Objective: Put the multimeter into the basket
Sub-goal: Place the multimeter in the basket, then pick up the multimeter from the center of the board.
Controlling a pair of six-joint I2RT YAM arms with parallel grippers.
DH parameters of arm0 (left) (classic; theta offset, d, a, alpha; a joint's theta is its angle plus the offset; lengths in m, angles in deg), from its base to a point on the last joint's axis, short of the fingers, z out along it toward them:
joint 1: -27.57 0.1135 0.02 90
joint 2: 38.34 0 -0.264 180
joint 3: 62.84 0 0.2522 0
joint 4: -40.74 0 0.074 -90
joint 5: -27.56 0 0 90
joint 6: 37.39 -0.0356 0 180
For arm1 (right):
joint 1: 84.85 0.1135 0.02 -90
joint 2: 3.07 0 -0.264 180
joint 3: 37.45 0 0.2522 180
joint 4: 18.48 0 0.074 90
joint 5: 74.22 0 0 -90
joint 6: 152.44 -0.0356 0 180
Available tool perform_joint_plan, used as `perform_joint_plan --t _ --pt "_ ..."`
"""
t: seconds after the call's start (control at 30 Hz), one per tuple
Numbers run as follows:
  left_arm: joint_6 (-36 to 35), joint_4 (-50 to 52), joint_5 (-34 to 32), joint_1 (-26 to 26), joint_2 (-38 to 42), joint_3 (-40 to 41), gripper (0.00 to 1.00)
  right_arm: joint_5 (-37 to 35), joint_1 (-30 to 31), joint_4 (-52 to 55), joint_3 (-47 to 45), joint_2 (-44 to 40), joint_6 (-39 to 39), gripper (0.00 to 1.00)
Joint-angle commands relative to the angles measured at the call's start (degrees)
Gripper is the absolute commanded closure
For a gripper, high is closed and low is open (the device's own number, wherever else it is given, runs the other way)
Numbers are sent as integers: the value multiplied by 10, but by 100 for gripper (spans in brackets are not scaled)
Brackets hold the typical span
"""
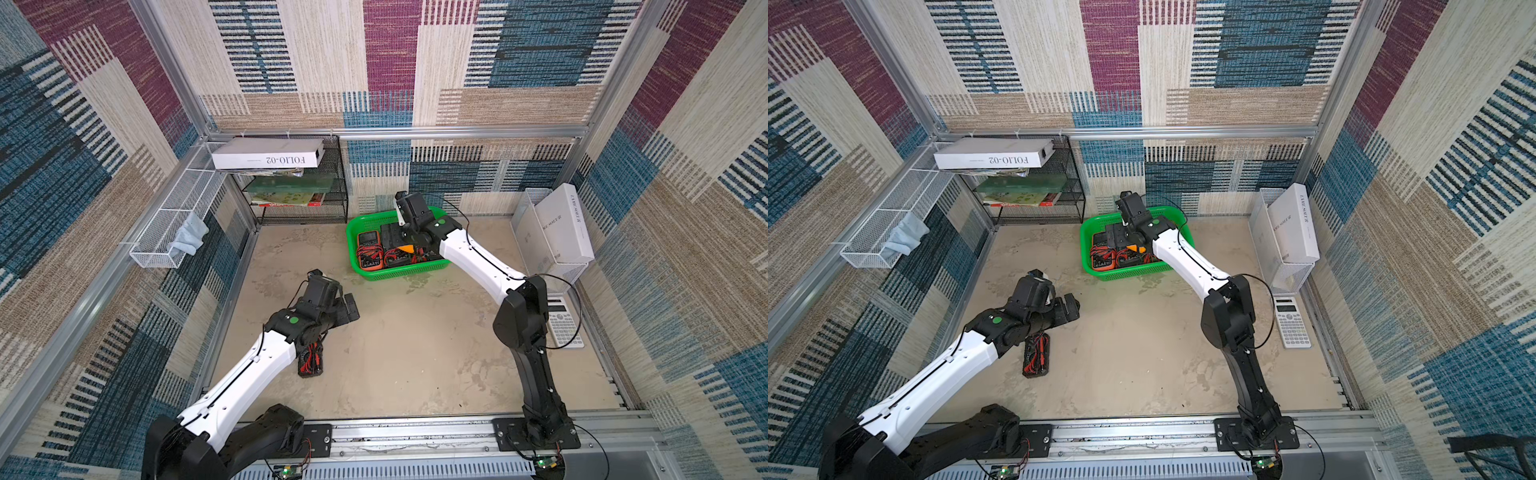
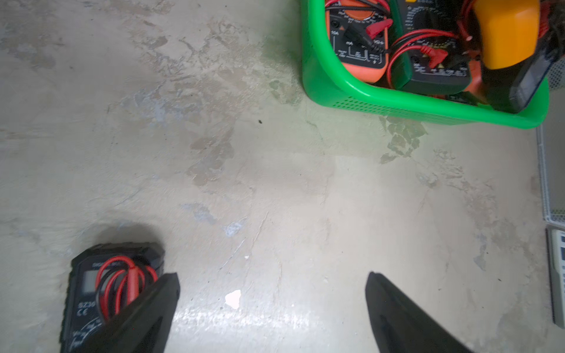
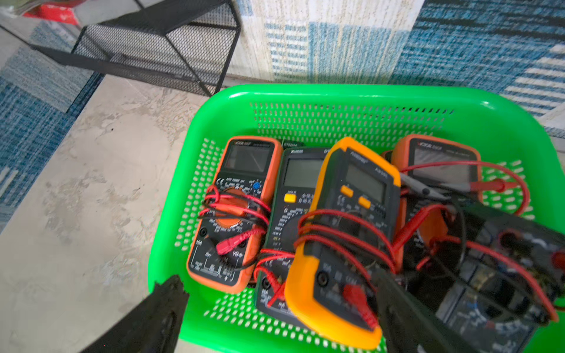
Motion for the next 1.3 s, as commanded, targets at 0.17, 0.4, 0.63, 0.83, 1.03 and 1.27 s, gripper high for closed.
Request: perform_joint_plan --t 0.17,0.4,0.63,0.83,1.03,1.27 --pt "40 102 -56 1 71 63 0 -10 45 -76 -163 -113 -16 0" --pt "76 125 -78 1 111 121 0 -2 77 -139 -326 -224 -46 0" --pt "107 111 -99 1 126 169 0 -2 102 -182 -452 -318 -77 0" --pt "115 99 -124 1 130 195 0 -7 110 -193 -506 -363 -90 0" --pt "111 82 -128 3 125 204 0 -6 112 -192 -523 -374 -93 1" --pt "111 62 -122 8 110 209 0 -2 123 -193 -523 -375 -95 0"
